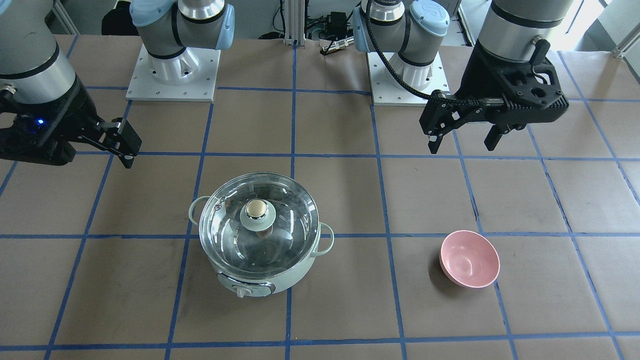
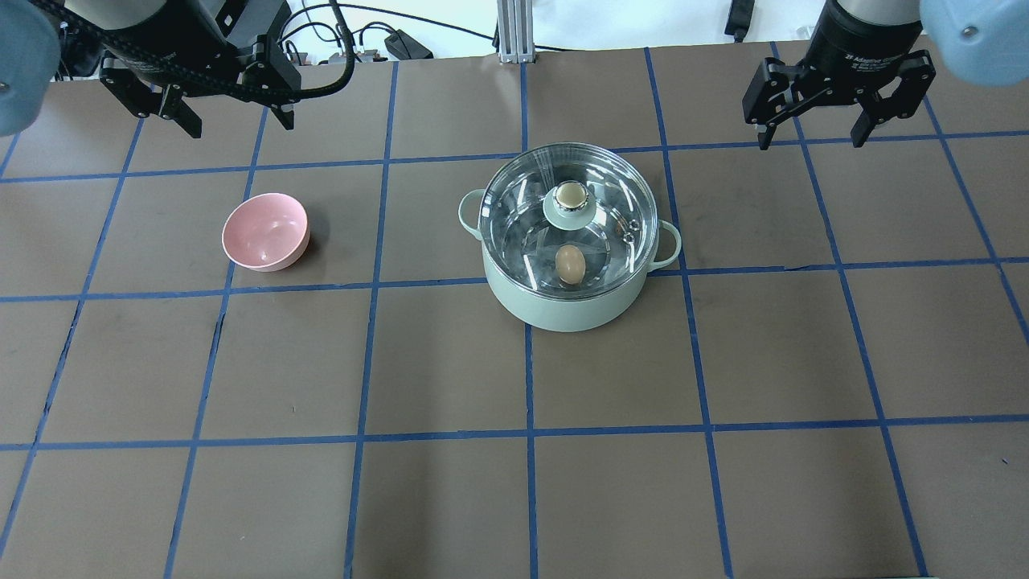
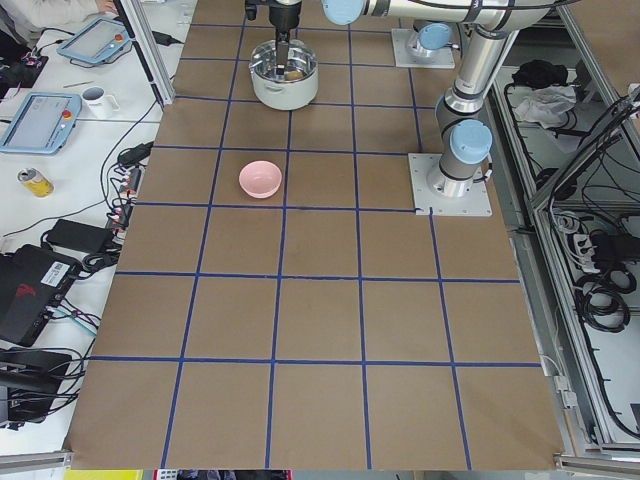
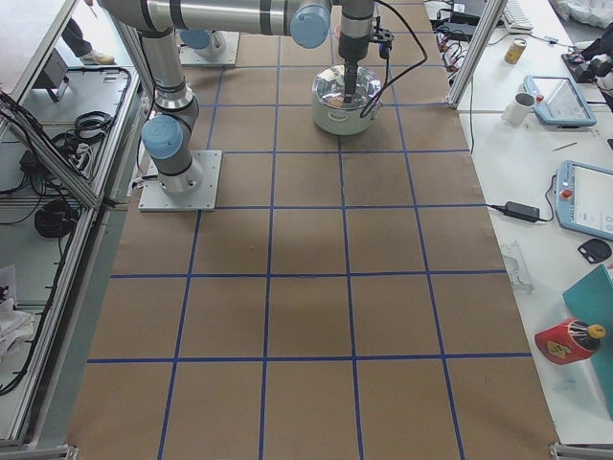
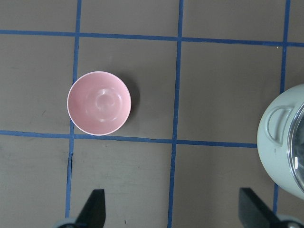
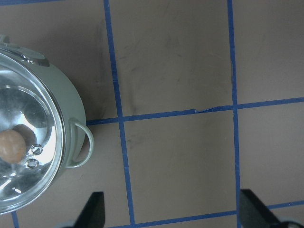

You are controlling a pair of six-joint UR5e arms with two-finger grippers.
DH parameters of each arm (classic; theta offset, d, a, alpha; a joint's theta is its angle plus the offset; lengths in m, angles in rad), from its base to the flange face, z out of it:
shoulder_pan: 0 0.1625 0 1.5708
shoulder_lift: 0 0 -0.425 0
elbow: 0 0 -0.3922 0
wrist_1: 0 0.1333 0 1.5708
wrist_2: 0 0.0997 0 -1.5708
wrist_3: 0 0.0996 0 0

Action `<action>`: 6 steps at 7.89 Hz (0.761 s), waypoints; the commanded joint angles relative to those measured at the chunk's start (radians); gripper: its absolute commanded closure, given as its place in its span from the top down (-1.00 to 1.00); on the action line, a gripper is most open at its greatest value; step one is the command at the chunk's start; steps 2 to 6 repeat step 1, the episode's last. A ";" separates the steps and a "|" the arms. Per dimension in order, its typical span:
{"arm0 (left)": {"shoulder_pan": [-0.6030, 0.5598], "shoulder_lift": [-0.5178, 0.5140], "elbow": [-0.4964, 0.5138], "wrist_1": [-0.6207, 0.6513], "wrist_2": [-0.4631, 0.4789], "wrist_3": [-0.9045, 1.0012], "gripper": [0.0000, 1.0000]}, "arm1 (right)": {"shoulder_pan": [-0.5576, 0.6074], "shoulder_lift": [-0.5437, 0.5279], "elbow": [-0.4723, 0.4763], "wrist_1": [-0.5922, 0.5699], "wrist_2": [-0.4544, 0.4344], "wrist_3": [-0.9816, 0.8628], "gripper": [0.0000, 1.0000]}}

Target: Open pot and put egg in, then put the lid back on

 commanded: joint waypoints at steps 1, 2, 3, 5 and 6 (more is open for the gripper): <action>0.003 0.001 0.000 -0.001 0.004 0.000 1.00 | -0.001 -0.001 0.007 -0.002 0.035 -0.003 1.00; 0.003 0.001 0.000 -0.001 0.004 0.000 1.00 | -0.001 -0.001 0.007 -0.002 0.035 -0.003 1.00; 0.003 0.001 0.000 -0.001 0.004 0.000 1.00 | -0.001 -0.001 0.007 -0.002 0.035 -0.003 1.00; 0.003 0.001 0.000 -0.001 0.004 0.000 1.00 | -0.001 -0.001 0.007 -0.002 0.035 -0.003 1.00; 0.003 0.001 0.000 -0.001 0.004 0.000 1.00 | -0.001 -0.001 0.007 -0.002 0.035 -0.003 1.00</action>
